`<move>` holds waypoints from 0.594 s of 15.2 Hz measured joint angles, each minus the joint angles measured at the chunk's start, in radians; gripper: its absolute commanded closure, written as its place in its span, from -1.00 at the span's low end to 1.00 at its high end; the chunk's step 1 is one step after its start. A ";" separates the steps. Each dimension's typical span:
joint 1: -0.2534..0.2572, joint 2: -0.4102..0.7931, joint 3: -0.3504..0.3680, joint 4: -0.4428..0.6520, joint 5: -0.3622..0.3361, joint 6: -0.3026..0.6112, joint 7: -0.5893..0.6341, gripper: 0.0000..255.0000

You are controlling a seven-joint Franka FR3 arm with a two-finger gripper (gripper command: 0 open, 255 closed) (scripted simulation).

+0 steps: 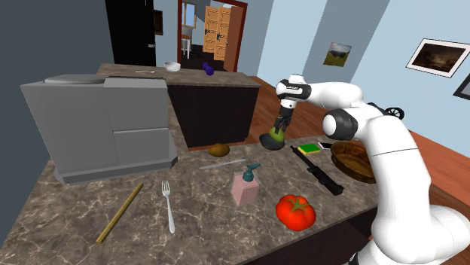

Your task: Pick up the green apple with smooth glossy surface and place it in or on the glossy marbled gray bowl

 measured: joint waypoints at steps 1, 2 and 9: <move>0.000 0.001 0.000 -0.007 0.000 0.007 -0.001 1.00; 0.001 0.002 0.000 -0.008 0.000 0.009 -0.001 1.00; 0.001 0.003 0.000 -0.009 0.001 0.012 -0.001 -1.00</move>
